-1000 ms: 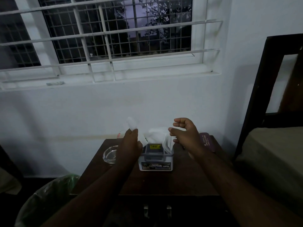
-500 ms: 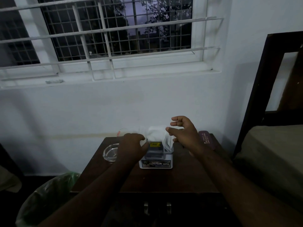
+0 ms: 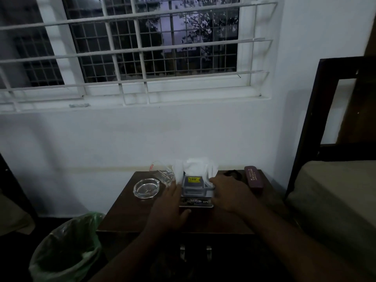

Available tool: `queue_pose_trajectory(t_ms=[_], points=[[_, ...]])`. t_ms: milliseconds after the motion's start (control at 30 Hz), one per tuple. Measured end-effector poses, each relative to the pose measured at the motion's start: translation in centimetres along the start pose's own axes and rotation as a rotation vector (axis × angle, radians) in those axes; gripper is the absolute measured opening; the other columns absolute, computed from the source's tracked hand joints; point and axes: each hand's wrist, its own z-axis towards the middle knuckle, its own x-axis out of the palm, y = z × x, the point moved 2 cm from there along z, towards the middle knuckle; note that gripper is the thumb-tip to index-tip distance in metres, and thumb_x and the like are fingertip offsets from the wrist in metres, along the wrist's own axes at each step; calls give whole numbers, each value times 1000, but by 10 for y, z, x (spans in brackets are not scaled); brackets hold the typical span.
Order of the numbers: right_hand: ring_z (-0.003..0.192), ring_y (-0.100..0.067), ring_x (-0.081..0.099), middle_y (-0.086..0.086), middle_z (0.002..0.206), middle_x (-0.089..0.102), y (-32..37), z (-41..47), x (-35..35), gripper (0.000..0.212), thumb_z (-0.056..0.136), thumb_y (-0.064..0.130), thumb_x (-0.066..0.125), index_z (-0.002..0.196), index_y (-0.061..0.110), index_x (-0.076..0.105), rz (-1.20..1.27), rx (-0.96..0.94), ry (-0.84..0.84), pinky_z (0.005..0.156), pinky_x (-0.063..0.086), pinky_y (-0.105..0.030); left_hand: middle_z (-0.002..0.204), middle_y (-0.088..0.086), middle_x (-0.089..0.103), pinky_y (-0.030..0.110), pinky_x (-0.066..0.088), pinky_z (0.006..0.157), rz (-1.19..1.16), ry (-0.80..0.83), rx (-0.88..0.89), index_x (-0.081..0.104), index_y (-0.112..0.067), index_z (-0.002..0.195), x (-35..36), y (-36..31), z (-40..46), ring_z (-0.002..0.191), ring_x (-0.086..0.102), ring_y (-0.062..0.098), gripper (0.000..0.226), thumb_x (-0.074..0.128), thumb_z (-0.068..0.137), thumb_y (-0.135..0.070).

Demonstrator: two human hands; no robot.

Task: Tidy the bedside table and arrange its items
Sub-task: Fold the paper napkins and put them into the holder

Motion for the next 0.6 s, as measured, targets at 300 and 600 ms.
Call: queue_pose_trajectory(t_ms=[300, 600], points=[[149, -37, 5, -10, 163, -9, 27, -29, 49, 109, 82, 36, 67, 151, 9, -13, -133, 186, 87, 110, 33, -50, 164, 11, -5, 51, 25, 117, 104, 191, -50, -4, -10, 154, -11, -14, -2, 151, 3, 31, 102, 63, 79, -26], [149, -38, 1, -12, 163, -9, 11, 11, 59, 92, 88, 25, 54, 152, 11, -11, -90, 231, 38, 117, 23, -53, 165, 10, -3, 50, 13, 119, 170, 152, -40, -2, -13, 154, 11, 1, 46, 151, 2, 29, 100, 60, 79, -32]])
